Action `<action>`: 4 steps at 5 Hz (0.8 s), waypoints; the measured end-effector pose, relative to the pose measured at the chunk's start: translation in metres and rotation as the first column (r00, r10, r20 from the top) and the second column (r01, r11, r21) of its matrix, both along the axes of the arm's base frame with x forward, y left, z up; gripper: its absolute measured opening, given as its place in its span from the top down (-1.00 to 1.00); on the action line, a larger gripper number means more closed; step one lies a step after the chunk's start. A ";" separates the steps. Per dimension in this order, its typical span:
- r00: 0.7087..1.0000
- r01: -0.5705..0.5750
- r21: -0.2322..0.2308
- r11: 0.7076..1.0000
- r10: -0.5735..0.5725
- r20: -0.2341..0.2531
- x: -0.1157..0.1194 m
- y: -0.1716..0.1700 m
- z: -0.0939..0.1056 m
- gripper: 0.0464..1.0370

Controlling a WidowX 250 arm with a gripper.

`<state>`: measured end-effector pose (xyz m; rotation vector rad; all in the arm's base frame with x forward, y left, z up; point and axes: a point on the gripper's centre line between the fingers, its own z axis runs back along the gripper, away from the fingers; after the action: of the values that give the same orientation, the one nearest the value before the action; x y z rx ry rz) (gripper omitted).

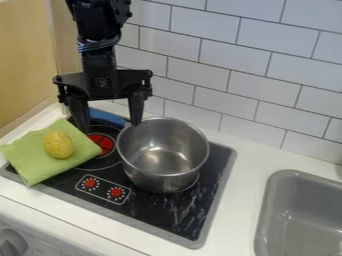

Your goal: Move the blue fork to the right side of the stove

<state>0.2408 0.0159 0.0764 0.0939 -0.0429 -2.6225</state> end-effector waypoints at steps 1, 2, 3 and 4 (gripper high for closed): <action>0.998 -0.005 -0.005 1.000 0.004 -0.058 -0.013 -0.001 -0.011 -0.92; 0.996 -0.042 0.005 0.999 0.043 -0.081 -0.013 0.005 -0.007 -0.92; 0.995 -0.084 -0.004 0.996 0.083 -0.047 -0.001 0.011 0.006 -0.92; 0.968 -0.249 -0.064 0.966 0.248 -0.029 0.011 0.015 0.021 -0.92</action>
<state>0.2517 0.0304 0.0971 0.0446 -0.1050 -2.3682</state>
